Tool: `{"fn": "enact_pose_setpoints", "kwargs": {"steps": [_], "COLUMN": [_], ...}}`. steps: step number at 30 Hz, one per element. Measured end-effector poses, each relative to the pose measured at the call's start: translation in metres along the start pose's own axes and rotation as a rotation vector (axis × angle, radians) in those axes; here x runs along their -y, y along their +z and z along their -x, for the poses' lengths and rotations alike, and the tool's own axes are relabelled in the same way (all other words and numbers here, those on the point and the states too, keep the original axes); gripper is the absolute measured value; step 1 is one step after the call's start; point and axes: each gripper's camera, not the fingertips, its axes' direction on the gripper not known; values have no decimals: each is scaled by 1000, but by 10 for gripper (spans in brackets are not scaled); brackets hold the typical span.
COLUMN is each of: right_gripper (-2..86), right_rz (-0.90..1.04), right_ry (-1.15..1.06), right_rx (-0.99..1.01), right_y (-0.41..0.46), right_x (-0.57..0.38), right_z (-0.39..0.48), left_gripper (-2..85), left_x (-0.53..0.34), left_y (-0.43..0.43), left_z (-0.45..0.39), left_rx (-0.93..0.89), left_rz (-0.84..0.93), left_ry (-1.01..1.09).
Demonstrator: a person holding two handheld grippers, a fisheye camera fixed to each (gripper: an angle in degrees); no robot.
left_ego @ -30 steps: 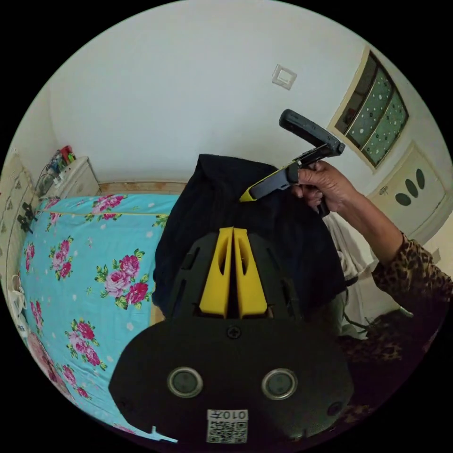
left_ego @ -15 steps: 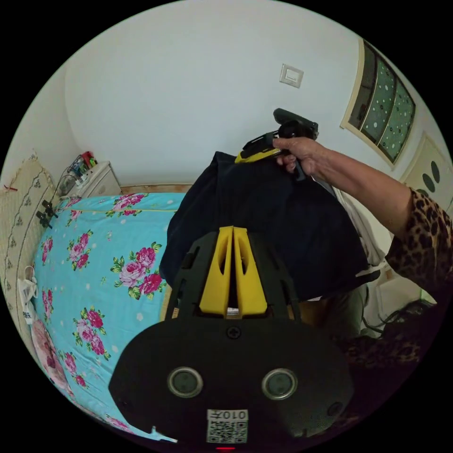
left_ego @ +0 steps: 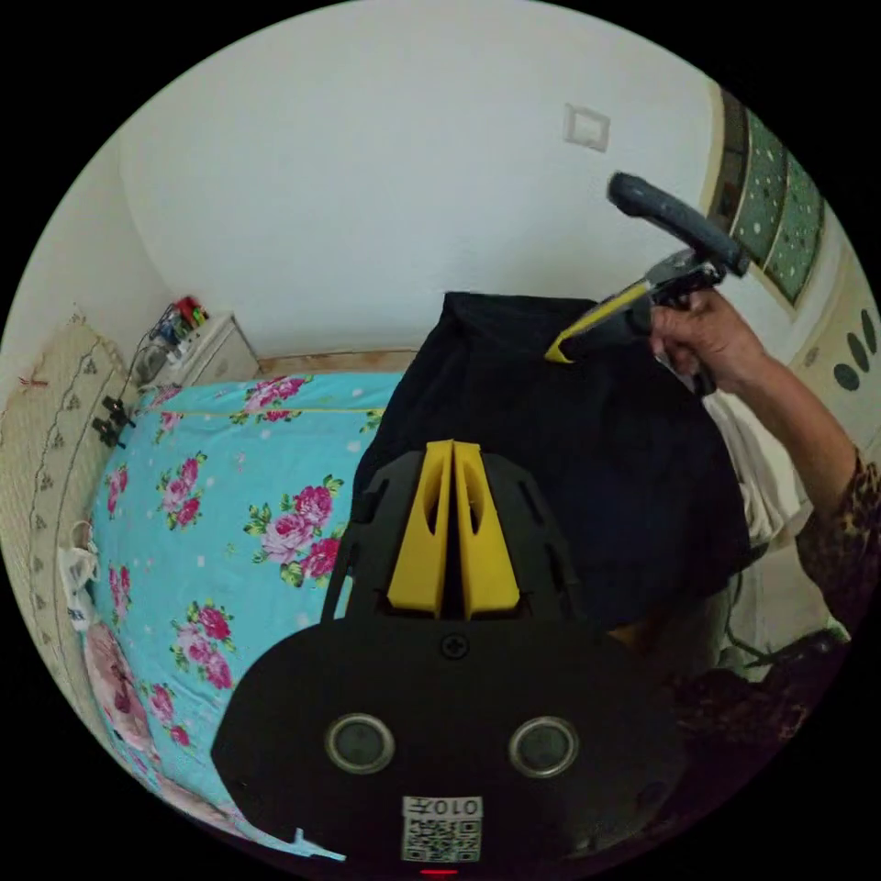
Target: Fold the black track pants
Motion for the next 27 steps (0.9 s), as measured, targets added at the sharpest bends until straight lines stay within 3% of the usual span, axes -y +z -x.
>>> {"fn": "enact_pose_setpoints", "kwargs": {"steps": [3,7,9,11,13,15,17,27], "right_gripper": [26,41,44,34,30,27,26,27], "right_rz": [-112,-500,-567,-293,-277,-157,-24,-16], "right_ry": [19,-179,-269,-297,-313,-330,-361,-394], "right_rx": [66,-8,152,280,213,177,19,-105], "right_y": [-24,-90,-89,-65,-58,-45,-25,9], "right_x": [-29,-118,-136,-125,-133,-137,-152,-193], "right_z": [2,44,48,50,64,81,99,121], "left_gripper": [-3,-3,-3,-2,-2,-2,-2,-3], "left_x": [-2,0,2,5,5,5,6,11], "left_y": [-6,-5,-3,-2,-3,-3,-2,0], "left_z": [16,20,20,21,24,30,35,52], "left_rx": [-79,-69,-60,-45,-41,-52,-59,-63], "left_rz": [2,3,-4,2,2,5,3,11], "left_ry": [-29,-12,-24,-25,-22,-26,-29,-6]}}
